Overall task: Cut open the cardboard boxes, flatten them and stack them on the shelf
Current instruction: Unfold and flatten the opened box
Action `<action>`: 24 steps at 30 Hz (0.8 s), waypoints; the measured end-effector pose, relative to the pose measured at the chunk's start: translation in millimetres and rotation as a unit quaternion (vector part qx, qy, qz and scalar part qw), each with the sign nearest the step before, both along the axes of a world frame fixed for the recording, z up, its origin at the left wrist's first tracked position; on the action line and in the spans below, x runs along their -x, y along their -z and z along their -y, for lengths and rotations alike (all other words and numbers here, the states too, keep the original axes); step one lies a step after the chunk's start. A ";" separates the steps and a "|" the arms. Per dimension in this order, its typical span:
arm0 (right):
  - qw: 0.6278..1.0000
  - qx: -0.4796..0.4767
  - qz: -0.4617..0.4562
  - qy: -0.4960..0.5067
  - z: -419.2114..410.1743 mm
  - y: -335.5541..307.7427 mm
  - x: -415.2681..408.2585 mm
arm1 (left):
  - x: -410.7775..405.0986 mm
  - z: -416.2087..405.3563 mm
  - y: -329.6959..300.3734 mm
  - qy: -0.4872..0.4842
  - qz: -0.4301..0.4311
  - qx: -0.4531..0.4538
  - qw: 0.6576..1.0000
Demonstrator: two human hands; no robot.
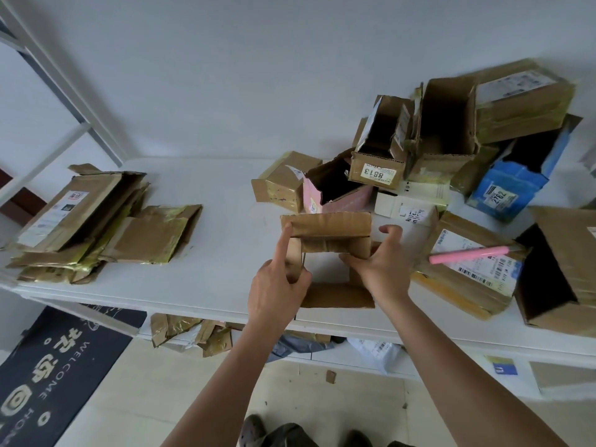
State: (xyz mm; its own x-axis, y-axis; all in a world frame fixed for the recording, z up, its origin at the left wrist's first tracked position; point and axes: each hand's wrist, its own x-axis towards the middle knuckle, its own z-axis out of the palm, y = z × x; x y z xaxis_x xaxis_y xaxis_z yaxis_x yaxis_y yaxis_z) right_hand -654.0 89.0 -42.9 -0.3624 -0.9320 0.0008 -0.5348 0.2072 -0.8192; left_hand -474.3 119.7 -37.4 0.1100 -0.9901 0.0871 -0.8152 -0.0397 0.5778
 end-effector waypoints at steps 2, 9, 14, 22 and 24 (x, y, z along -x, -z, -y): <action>1.000 -0.008 -0.030 0.006 1.8 3.8 -1.6 | 1.1 -2.5 2.1 -0.003 -0.005 0.002 1.000; 0.994 0.005 -0.106 -0.018 -0.1 4.6 -6.6 | 1.5 -4.8 0.1 -0.011 -0.018 0.012 1.000; 0.984 0.009 -0.176 -0.039 -4.4 2.7 -7.8 | 4.9 -9.0 -5.3 -0.013 -0.031 0.028 0.999; 0.994 0.052 -0.008 -0.098 -10.3 -4.3 3.6 | -11.8 -2.6 -15.5 -0.045 -0.111 0.056 0.991; 0.992 0.063 -0.016 -0.109 -10.0 -6.2 3.4 | -18.4 0.0 -16.2 -0.058 -0.139 0.044 0.988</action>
